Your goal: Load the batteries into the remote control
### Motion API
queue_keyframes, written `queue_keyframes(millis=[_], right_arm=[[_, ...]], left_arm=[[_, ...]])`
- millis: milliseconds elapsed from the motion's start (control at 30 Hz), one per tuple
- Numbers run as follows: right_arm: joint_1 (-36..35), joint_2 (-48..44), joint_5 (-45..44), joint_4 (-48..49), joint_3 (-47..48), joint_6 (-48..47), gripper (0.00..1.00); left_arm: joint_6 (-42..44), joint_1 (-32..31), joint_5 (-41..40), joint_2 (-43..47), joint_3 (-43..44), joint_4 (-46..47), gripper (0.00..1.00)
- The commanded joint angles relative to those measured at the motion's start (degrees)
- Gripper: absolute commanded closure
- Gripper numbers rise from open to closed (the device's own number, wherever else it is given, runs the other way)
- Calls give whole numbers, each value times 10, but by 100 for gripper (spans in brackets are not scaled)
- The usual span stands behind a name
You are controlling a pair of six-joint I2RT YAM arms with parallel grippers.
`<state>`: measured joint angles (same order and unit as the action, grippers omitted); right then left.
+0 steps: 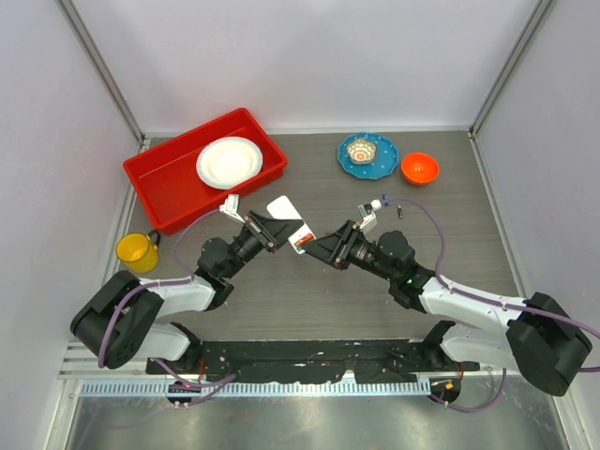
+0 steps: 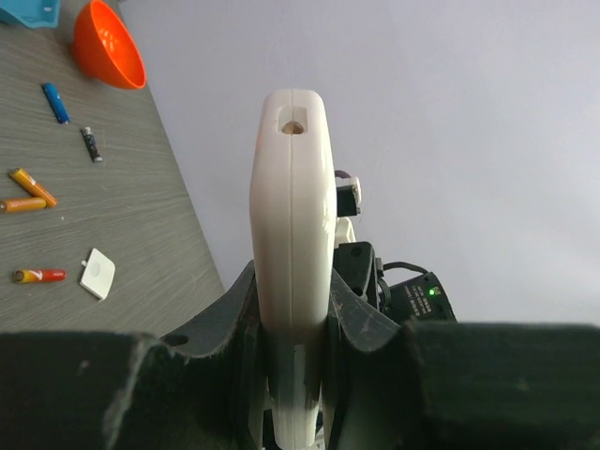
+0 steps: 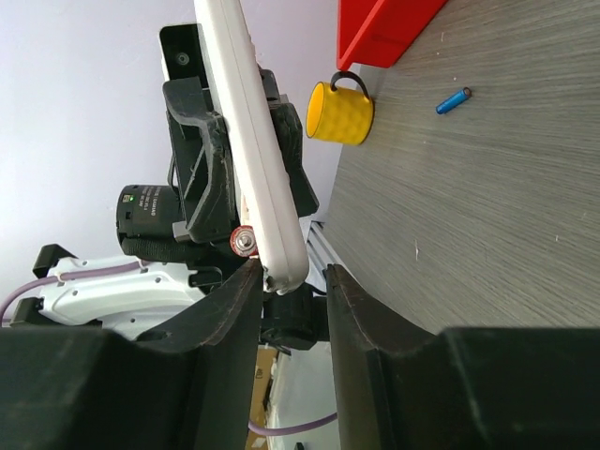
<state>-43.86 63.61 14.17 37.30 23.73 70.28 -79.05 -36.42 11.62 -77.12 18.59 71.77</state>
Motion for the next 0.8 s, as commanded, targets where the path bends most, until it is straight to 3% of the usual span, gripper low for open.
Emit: queue_keyframes(millis=[0,233,400,500,767], right_arm=[[-5,5,-6,-21,6,-19,63],[-5,5,-9,-11,7,-20,62],[-6,1,10,-19,22,-45,44],[-5,-4,23,-36,33,-59,38],[-6,-43,39,-80,51,-109,31]], left_arm=[[-1,-3,-20,14,18,168,100],[-1,-7,-19,14,16,168,100],[-1,-7,-25,9,14,168,100],[-4,-7,-28,5,14,168,100],[-2,-7,-48,-6,9,168,100]])
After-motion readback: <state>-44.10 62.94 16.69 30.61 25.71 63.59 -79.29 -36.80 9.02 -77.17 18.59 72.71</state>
